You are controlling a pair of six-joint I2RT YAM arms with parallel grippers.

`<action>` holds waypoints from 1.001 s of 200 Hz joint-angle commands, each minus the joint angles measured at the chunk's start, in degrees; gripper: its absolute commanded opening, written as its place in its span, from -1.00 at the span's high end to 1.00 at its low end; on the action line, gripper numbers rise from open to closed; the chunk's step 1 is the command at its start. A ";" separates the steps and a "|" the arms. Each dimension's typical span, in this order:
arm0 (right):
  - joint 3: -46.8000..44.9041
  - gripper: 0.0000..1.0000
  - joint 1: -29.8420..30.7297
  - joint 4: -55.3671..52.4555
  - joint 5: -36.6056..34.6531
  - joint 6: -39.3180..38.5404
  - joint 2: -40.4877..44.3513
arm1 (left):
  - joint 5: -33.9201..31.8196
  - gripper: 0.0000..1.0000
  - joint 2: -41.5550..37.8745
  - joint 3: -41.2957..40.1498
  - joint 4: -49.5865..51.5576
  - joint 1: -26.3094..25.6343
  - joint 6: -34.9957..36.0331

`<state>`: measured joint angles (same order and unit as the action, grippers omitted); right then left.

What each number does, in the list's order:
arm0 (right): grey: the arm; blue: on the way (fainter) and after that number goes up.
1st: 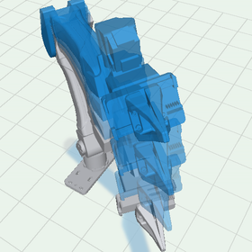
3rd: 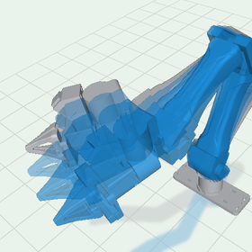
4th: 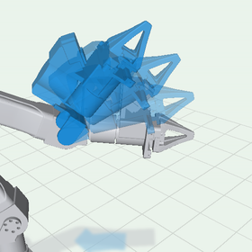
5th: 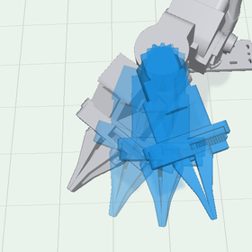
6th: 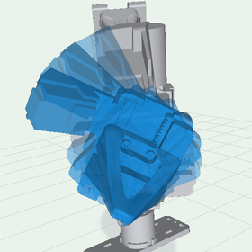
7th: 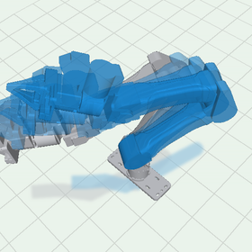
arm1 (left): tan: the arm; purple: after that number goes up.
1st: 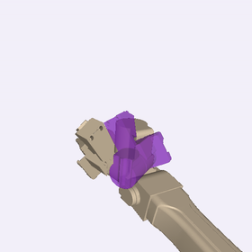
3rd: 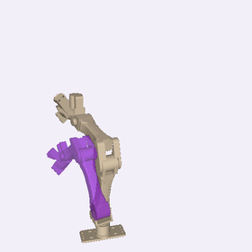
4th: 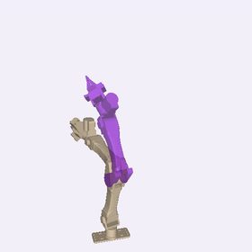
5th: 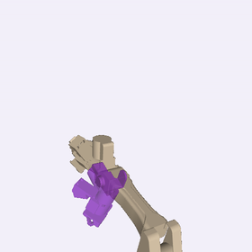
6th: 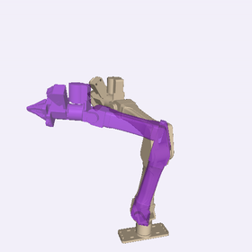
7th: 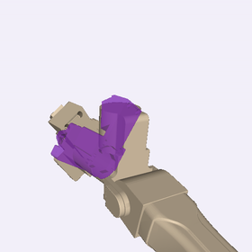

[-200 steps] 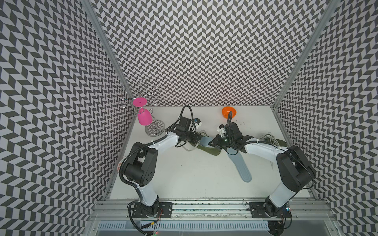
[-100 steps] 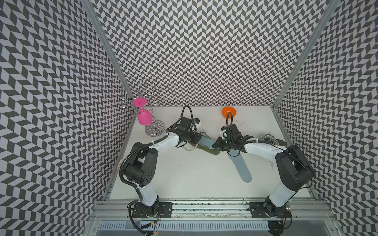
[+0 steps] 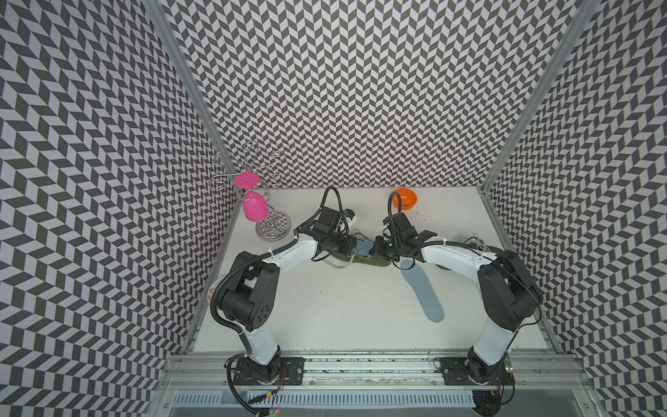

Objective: Insert the insole into the shoe

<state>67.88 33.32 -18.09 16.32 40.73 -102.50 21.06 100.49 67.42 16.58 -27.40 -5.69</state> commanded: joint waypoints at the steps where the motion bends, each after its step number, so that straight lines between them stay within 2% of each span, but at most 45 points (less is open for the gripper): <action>1: 0.05 0.90 0.36 1.65 -3.92 -1.48 -2.06 | 6.27 1.00 -3.02 2.02 -2.65 -1.83 -0.13; 63: 3.56 0.87 -0.45 -4.18 -8.61 -5.52 -5.97 | 7.04 1.00 -4.82 1.75 -2.66 -1.70 0.06; 104: -0.29 0.82 -0.45 -6.22 -11.70 -6.86 -3.78 | 4.73 1.00 -5.36 1.70 -3.30 -1.34 -1.38; 131: -1.94 0.77 -0.45 -6.31 -13.50 -7.68 -3.20 | 6.21 1.00 -5.91 0.02 -5.48 -1.58 -2.48; 148: -1.75 0.75 -0.30 -5.05 -11.80 -7.25 -2.73 | 7.59 1.00 -6.02 -0.59 -5.92 -2.24 -1.85; 163: -0.45 0.63 -0.34 -4.14 -9.21 -6.50 -2.12 | 7.36 1.00 -5.79 -0.86 -6.03 -2.83 -1.88; 181: 2.61 0.38 -0.27 -4.97 -6.00 -6.85 -1.94 | 6.52 1.00 -5.02 -0.95 -6.21 -2.77 -2.13; 200: 4.99 0.19 -0.41 -7.56 -5.46 -8.57 -1.11 | 4.84 1.00 -3.86 -0.56 -5.79 -1.97 -1.69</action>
<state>69.58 32.42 -23.68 6.72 33.54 -105.54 24.32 96.90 66.39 14.94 -29.10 -7.22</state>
